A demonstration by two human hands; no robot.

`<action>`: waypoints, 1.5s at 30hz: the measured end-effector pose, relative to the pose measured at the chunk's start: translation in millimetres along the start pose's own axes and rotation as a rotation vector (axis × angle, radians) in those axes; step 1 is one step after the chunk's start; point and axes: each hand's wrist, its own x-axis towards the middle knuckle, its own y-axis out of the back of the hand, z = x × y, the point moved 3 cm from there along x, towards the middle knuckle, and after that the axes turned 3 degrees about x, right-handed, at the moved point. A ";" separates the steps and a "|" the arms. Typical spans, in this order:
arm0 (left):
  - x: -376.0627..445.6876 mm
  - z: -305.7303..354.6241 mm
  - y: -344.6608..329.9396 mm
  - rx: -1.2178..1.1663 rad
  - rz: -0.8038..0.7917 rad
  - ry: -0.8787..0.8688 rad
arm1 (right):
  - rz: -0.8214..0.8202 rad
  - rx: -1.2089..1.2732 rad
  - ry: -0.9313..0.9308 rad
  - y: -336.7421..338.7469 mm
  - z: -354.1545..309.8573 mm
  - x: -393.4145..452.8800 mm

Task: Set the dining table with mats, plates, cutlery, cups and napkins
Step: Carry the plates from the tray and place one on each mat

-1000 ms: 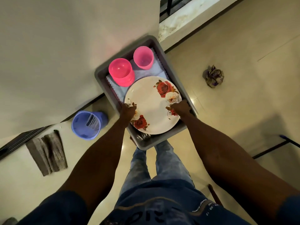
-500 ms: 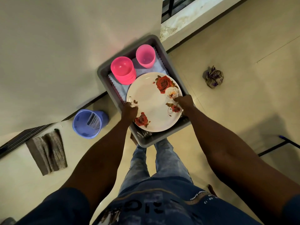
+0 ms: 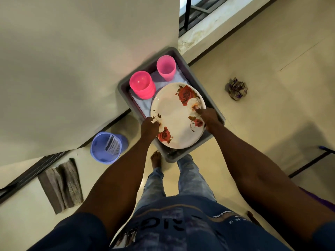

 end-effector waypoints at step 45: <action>-508.8 179.5 -379.7 0.017 -0.894 -0.754 | 1.011 1.305 0.436 469.3 346.3 -467.4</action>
